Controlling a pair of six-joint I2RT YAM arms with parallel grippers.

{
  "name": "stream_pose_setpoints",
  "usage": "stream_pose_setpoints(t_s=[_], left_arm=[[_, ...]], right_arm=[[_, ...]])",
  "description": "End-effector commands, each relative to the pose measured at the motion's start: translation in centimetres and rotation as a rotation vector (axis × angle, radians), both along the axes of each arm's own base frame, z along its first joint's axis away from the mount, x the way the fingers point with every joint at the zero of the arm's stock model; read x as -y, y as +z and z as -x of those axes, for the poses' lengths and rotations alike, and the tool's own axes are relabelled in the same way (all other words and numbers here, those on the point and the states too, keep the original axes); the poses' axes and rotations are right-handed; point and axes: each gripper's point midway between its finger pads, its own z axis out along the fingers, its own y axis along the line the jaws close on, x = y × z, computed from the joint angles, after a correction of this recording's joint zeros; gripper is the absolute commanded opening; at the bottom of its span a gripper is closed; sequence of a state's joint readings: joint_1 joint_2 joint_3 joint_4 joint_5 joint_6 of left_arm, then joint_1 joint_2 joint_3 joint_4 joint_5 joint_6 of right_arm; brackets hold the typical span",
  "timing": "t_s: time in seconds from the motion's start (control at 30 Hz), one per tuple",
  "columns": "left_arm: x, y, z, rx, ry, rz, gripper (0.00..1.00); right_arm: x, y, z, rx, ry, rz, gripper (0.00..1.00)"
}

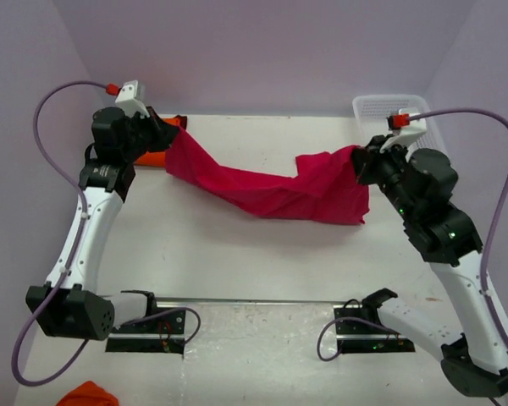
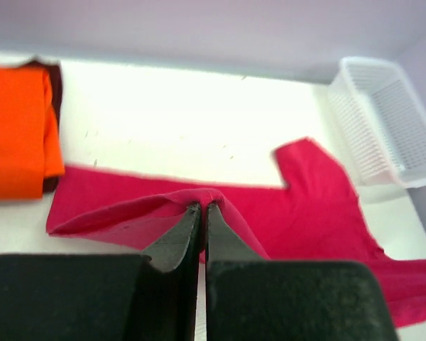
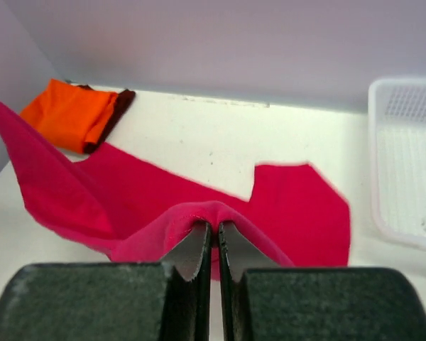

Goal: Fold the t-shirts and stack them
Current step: Flatten out the tshirt

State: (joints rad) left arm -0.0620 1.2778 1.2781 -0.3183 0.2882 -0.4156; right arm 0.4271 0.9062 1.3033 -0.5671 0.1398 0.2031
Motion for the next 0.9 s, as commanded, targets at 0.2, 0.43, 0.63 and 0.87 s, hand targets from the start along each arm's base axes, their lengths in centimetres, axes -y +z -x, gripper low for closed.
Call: stream_pose_setpoints(t_s=[0.2,0.43,0.63,0.87], left_arm=[[2.2,25.7,10.1,0.752,-0.18,-0.01,0.0],[-0.1,30.5,5.7,0.815,-0.03,-0.079,0.0],[-1.1,32.3,-4.2,0.839,0.04,-0.101,0.0],[-3.2,28.8,-14.5,0.853,0.07,-0.061,0.0]], right_arm=[[1.6,22.1,9.2,0.561,0.158,-0.042,0.0],[2.3,30.1,8.8,0.755,0.098,0.019,0.0],[0.8,29.8,-4.8,0.687,-0.061,0.168,0.0],[1.7,28.2,-14.2,0.687,-0.073,0.171,0.0]])
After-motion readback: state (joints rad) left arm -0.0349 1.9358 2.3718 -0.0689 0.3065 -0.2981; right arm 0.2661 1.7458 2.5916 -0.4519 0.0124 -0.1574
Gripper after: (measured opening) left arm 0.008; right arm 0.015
